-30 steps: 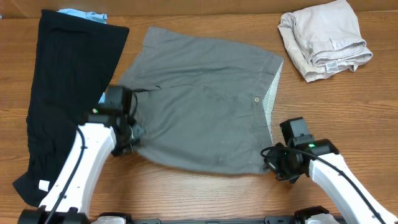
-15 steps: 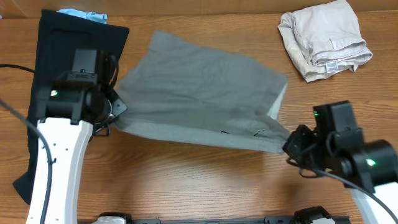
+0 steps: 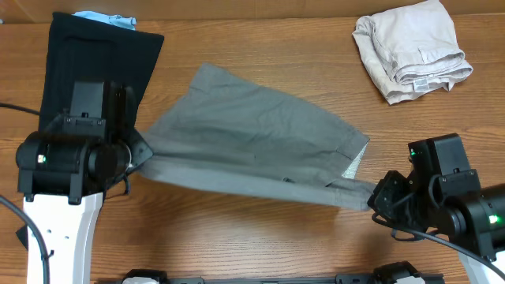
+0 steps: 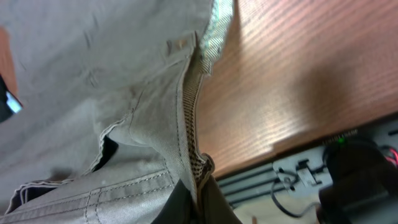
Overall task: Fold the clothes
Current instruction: 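Lift the bottom edge and fold it up over the top half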
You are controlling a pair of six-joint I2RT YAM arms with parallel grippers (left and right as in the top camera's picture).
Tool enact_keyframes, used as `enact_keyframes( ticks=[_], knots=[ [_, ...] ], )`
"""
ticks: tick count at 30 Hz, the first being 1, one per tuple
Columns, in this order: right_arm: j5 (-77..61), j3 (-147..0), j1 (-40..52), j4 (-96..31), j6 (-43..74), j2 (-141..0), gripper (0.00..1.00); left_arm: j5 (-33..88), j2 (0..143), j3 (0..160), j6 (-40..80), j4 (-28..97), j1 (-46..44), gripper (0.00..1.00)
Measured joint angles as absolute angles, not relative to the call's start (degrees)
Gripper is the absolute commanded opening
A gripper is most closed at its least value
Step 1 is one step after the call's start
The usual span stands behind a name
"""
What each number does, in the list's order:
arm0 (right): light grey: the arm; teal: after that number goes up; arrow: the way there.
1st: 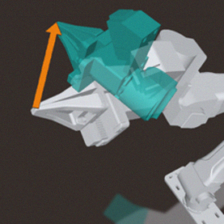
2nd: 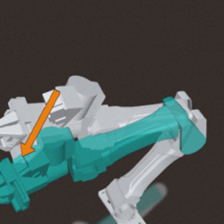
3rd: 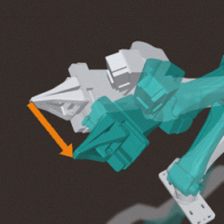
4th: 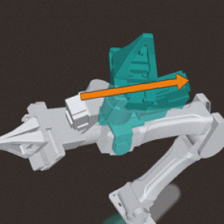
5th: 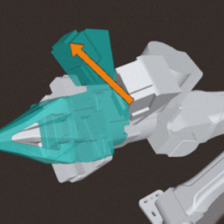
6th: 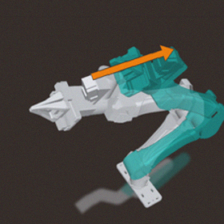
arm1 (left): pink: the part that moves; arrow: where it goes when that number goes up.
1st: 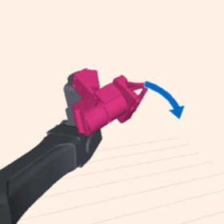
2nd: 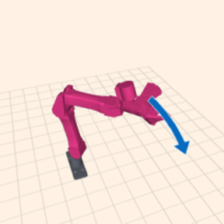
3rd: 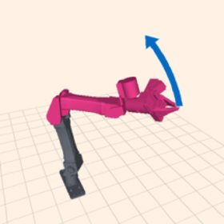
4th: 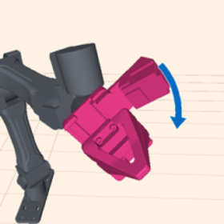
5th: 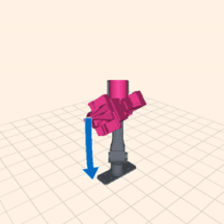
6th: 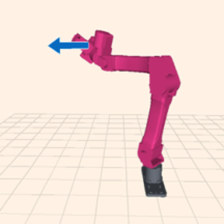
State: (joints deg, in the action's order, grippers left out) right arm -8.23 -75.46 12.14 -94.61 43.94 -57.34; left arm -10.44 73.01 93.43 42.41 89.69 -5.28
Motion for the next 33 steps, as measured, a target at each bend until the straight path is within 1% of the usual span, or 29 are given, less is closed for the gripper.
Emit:
enact_keyframes(
  ticks=[4,8,16,25,33],
  knots=[
    [-5.85,-75.75,12.16,-92.33,45.34,-59.16,0.04,-9.82,75.7,93.56,42.33,84.86,-5.39,0.04],
    [-3.66,-75.81,11.88,-89.73,46.48,-62.94,0.04,-9.3,81.54,93.69,42.15,78.94,-5.65,0.04],
    [-1.32,-75.31,7.07,-83.0,46.7,-70.83,0.04,-9.23,93.25,93.69,41.95,67.33,-8.36,0.04],
    [0.93,-71.81,1.3,-71.09,43.86,-79.4,0.04,-10.26,102.19,93.69,41.95,52.64,-12.49,0.04],
    [2.37,-71.75,0.73,-59.16,40.27,-89.45,0.04,-12.32,107.9,93.69,41.93,46.13,-12.75,0.05]
  ],
)
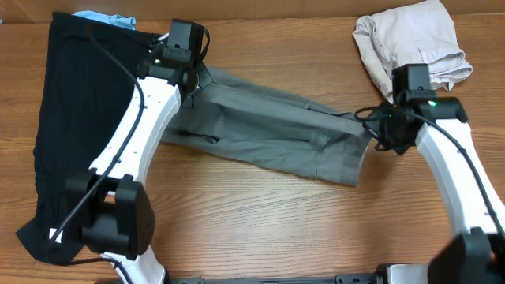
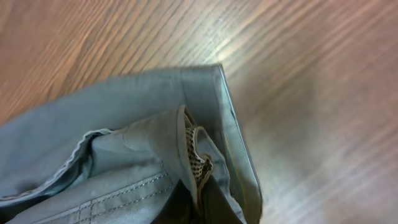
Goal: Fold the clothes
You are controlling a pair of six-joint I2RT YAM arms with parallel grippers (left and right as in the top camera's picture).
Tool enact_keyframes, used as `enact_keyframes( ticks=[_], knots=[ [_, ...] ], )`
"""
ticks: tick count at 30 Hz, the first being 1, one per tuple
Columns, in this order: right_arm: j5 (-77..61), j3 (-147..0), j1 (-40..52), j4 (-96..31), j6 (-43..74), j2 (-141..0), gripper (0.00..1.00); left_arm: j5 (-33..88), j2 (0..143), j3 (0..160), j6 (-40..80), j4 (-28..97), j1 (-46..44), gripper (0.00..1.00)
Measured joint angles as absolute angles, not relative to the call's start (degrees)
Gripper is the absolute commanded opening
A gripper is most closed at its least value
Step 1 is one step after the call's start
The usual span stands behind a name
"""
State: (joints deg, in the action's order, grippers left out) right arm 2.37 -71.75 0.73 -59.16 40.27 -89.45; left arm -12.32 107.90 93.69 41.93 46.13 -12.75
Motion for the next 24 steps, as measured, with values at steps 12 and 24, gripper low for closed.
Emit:
enact_keyframes(
  ticks=[12,24],
  knots=[
    [4.01,-71.55,-0.95,-56.64,40.51,-101.78,0.8,-14.04,113.47,93.69,41.32,38.65,-12.84,1.0],
    [-2.24,-76.84,-4.43,-69.78,32.95,-101.12,0.93,-11.97,113.65,108.03,28.14,57.84,-12.25,1.0]
  ],
)
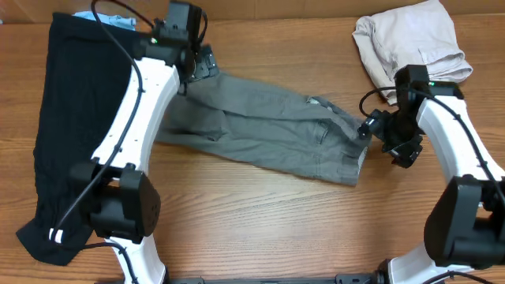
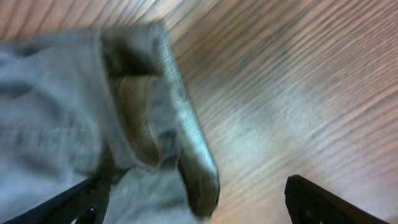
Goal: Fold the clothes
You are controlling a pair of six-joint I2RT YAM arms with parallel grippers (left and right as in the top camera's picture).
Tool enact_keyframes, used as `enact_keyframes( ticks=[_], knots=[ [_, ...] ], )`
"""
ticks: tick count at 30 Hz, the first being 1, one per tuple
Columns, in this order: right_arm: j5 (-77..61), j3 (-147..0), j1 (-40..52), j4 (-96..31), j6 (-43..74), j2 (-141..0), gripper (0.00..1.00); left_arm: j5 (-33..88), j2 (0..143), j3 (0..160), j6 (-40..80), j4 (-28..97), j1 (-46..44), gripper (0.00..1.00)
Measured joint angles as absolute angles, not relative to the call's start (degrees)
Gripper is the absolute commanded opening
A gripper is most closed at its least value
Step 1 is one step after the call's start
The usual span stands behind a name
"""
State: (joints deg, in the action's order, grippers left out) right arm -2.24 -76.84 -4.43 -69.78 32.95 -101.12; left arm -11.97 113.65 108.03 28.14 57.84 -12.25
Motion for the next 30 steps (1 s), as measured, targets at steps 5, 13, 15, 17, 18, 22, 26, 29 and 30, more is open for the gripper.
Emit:
enact_keyframes(
  ticks=[5,13,15,17,18,22,26,29,30],
  knots=[
    [-5.56,-78.0,-4.4,-73.73,29.56,-98.39,0.91,-8.54,113.51,114.87,22.52,69.17,-12.25,0.97],
    [-6.72,-76.29,-2.11,-70.57,27.33,-97.71,0.91,-5.85,113.51,110.26,19.9,70.19,-12.25,0.77],
    [-7.35,-73.78,-1.3,-68.29,27.31,-97.67,0.91,-5.28,113.51,106.61,19.51,69.45,-12.27,0.74],
    [-8.14,-71.11,-0.95,-65.95,27.33,-97.65,0.91,-4.99,113.54,103.46,19.35,68.53,-12.29,0.73],
    [-8.56,-69.45,-0.97,-64.29,27.44,-97.65,0.91,-4.86,113.54,102.21,19.29,67.99,-12.29,0.73],
    [-9.26,-63.11,-1.21,-57.32,28.12,-97.65,0.91,-4.89,113.56,98.41,19.29,65.39,-12.12,0.73],
    [-9.87,-58.43,-1.41,-49.17,28.47,-97.65,0.98,-4.89,113.56,97.95,19.29,62.74,-11.88,0.8],
    [-10.11,-55.27,-1.41,-43.42,28.51,-97.67,0.98,-4.89,113.56,97.95,19.27,61.49,-11.86,0.84],
    [-10.11,-54.35,-1.41,-41.89,28.51,-97.67,0.98,-4.89,113.56,97.95,19.29,61.43,-11.86,0.84]
  ],
)
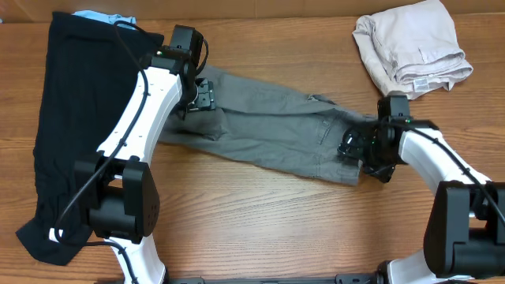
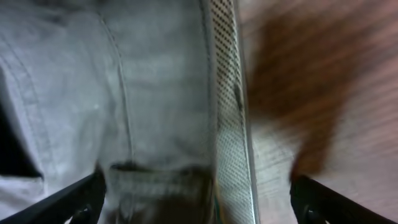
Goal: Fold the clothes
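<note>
The grey garment (image 1: 276, 134) lies folded lengthwise as a long strip, slanting across the middle of the table. My right gripper (image 1: 355, 147) hangs over its right end, jaws spread wide. In the right wrist view the gripper (image 2: 199, 208) is open above the waistband and its mesh lining (image 2: 227, 112), with one dark fingertip (image 2: 78, 200) on each side and nothing pinched. My left gripper (image 1: 203, 96) sits on the strip's left end; the overhead view does not show how its jaws stand.
A black garment (image 1: 75, 118) is spread down the left side, with a bit of light blue cloth (image 1: 102, 17) behind it. A folded beige garment (image 1: 412, 47) rests at the back right. Bare wood lies in front of the grey strip.
My right gripper, open beside the garment's right edge, now hovers open over the waistband itself. My left gripper has come from the strip's far left corner nearer, onto its left end.
Both grippers first held the near edge of the spread grey garment, lifted at the front. Then they stood at the far side with the garment folded in half lengthwise, the right one pinching fabric. After that the right gripper was open beside the strip, and now over it.
</note>
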You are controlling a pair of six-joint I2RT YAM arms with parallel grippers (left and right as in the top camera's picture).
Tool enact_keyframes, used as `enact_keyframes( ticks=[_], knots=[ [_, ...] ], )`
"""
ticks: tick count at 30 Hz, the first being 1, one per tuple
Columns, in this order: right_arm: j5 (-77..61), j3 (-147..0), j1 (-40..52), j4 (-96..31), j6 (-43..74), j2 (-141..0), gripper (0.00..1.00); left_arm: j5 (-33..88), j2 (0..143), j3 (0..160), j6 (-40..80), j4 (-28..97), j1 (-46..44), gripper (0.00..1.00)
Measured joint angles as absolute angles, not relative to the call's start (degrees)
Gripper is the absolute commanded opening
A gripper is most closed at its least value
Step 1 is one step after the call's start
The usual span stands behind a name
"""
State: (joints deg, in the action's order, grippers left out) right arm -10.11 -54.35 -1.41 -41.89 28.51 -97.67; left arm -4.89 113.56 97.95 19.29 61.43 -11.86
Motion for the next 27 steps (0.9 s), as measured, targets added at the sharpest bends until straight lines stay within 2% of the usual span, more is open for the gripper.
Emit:
enact_keyframes(
  ticks=[4,7,9,10,14,17,18,24,27],
  knots=[
    [-10.24,-52.53,-1.41,-37.71,28.99,-96.88,0.93,-4.89,113.56,97.95,19.27,61.45,-11.84,0.85],
    [-10.81,-51.31,-1.41,-34.3,29.87,-96.31,0.82,-4.91,113.54,97.95,19.27,61.41,-11.84,0.86],
    [-11.97,-50.65,-1.41,-31.86,30.22,-96.27,0.75,-4.91,113.56,97.95,19.27,61.49,-11.68,0.9],
    [-12.47,-50.41,-1.41,-31.16,30.17,-96.27,0.63,-4.91,113.54,97.95,19.27,61.47,-11.62,0.92],
    [-13.82,-49.36,-1.52,-29.91,30.46,-96.38,0.38,-5.15,113.56,97.95,18.92,61.65,-11.51,0.95],
    [-14.31,-48.73,-1.5,-29.58,30.55,-96.6,0.07,-5.96,113.56,97.95,18.85,61.71,-11.51,0.94],
    [-14.55,-48.58,-1.52,-29.47,30.59,-96.75,0.04,-6.28,113.54,97.95,18.85,61.76,-11.51,0.94],
    [-16.47,-48.47,-3.09,-29.69,30.33,-96.99,0.04,-7.16,113.56,97.95,18.83,62.3,-11.46,0.93],
    [-18.37,-49.56,-6.57,-35.22,29.15,-96.99,0.04,-7.33,113.54,97.95,18.83,62.94,-11.11,0.93]
  ],
)
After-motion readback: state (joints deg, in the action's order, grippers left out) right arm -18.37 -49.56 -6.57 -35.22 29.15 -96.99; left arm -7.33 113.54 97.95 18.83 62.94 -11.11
